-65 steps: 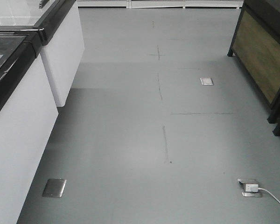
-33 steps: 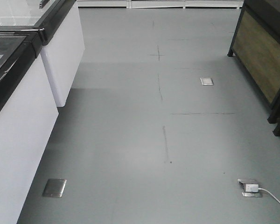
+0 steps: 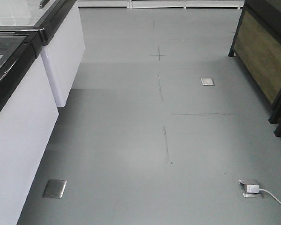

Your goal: Left arm holds basket, right arm returns cookies

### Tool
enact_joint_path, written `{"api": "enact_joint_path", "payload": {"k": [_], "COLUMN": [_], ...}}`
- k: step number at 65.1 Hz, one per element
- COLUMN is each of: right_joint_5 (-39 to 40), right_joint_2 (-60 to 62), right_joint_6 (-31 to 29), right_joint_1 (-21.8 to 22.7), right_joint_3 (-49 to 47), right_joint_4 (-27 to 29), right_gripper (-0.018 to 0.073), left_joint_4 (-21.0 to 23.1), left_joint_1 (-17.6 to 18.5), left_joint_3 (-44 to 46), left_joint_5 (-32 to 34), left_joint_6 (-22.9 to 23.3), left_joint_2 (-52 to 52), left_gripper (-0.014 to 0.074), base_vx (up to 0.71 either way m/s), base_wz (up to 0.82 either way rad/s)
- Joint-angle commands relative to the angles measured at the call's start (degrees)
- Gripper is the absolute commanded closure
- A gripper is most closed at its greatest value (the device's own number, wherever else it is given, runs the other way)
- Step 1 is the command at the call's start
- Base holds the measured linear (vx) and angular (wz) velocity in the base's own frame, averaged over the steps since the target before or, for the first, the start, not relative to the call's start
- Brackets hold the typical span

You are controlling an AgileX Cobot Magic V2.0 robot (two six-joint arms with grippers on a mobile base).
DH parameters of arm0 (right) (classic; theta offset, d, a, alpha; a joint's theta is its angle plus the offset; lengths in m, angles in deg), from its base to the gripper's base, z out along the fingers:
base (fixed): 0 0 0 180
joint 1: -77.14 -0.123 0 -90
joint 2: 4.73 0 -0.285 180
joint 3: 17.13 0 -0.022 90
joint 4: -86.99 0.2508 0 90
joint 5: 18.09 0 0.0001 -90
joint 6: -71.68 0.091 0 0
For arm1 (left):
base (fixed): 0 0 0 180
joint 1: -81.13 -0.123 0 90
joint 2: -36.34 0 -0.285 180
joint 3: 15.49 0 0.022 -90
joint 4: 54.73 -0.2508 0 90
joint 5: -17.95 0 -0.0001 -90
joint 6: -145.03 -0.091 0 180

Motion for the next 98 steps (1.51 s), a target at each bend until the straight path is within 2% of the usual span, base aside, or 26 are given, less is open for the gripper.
{"api": "enact_joint_path", "payload": {"k": [1,9,19,26,33,42,50,61,73,98], "right_joint_5": [4.2,4.2,4.2,4.2,4.2,4.2,4.2,4.2,4.2,4.2], "right_joint_2": [0.8,0.8,0.8,0.8,0.8,0.8,0.8,0.8,0.8,0.8], "right_joint_6": [0.1,0.1,0.1,0.1,0.1,0.1,0.1,0.1,0.1,0.1], "right_joint_1": [0.0,0.0,0.0,0.0,0.0,0.0,0.0,0.0,0.0,0.0], "right_joint_3": [1.0,1.0,1.0,1.0,1.0,1.0,1.0,1.0,1.0,1.0], "right_joint_4": [-0.2,-0.2,-0.2,-0.2,-0.2,-0.2,-0.2,-0.2,-0.2,-0.2], "right_gripper": [0.0570,0.0570,0.0570,0.0570,0.0570,0.0570,0.0570,0.0570,0.0570,0.0570], "left_joint_4": [7.6,10.1,12.7,18.2,26.2,31.2,31.4,31.1,31.1,31.7], "left_joint_1": [-1.7,-3.6,-3.8,-3.8,-3.8,-3.7,-2.6,0.1,0.9,2.6], "left_joint_3": [1.8,1.8,1.8,1.8,1.8,1.8,2.8,9.3,11.2,15.9], "left_joint_5": [1.4,1.7,1.8,1.0,0.6,-0.3,-0.6,-1.2,0.6,0.3], "left_joint_6": [-2.3,-4.3,-7.2,-10.8,-14.3,-17.2,-17.5,-19.1,-16.2,-15.9], "left_joint_2": [1.3,4.6,9.3,12.4,15.2,18.1,20.5,24.1,25.9,31.5], "left_gripper": [0.0126,0.0126,0.0126,0.0126,0.0125,0.0125,0.0125,0.0125,0.0125,0.0125], "base_vx": [0.00,0.00,0.00,0.00,0.00,0.00,0.00,0.00,0.00,0.00], "base_wz": [0.00,0.00,0.00,0.00,0.00,0.00,0.00,0.00,0.00,0.00]}}
